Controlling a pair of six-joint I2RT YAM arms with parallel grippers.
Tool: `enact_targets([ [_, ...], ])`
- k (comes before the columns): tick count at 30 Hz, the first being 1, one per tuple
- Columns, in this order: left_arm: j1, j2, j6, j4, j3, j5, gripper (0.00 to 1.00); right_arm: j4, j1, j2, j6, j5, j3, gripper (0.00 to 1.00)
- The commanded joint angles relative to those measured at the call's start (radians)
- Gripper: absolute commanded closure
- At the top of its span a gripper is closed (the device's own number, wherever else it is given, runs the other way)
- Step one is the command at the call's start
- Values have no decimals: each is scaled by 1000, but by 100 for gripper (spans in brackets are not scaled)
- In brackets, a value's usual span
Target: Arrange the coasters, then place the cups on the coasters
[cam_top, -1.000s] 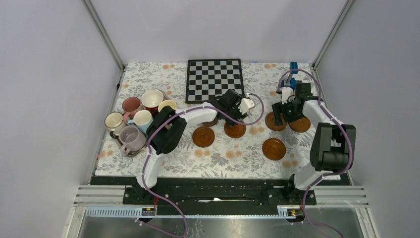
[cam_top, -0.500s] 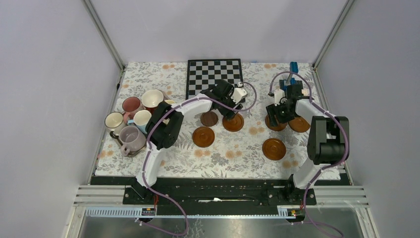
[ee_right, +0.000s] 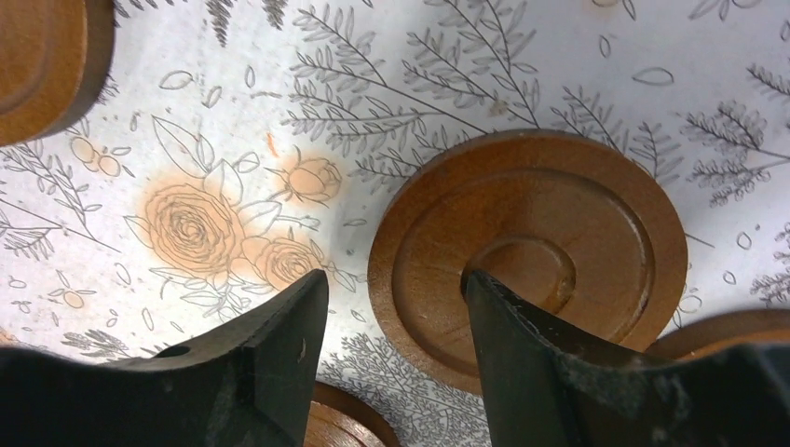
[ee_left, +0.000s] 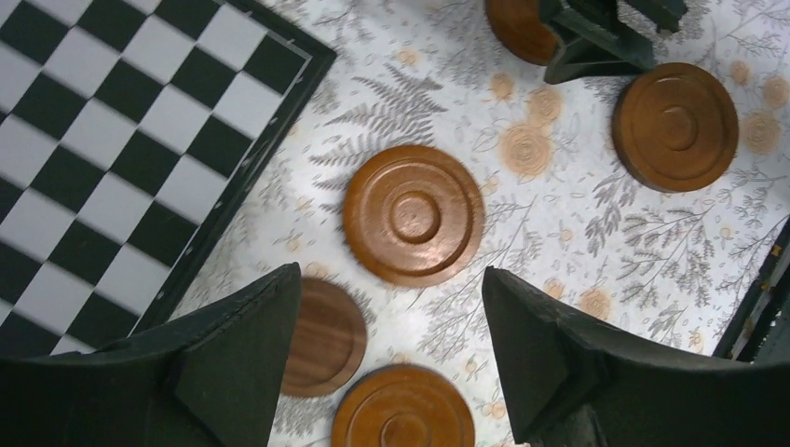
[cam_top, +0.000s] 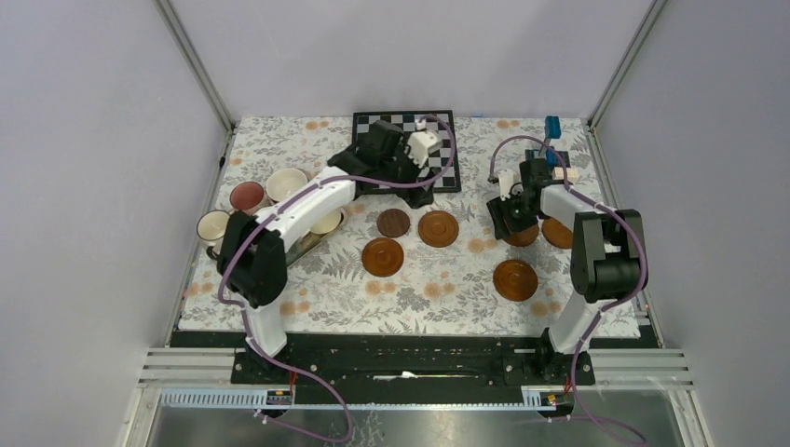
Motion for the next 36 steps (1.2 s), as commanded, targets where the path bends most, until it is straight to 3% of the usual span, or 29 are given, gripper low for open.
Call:
enact_targets([
  [1, 70, -49, -38, 40, -92, 38, 23, -7, 33, 43, 43, -54, 40, 38],
  [19, 104, -111, -35, 62, -177, 40, 23, -15, 149, 84, 83, -86, 79, 40],
  [24, 104, -132, -35, 66, -188, 40, 23, -39, 142, 1, 94, -90, 89, 30],
  [27, 104, -158, -35, 62, -202, 41, 23, -50, 98, -82, 119, -129, 101, 23],
  [33, 104, -203, -35, 23, -217, 24, 23, -111, -49, -227, 78, -164, 105, 20],
  [34, 104, -210, -29, 21, -223, 18, 8, -136, -82, -236, 56, -150, 105, 20],
  [36, 104, -222, -27, 19, -232, 7, 5, -169, -146, -242, 16, -124, 99, 21],
])
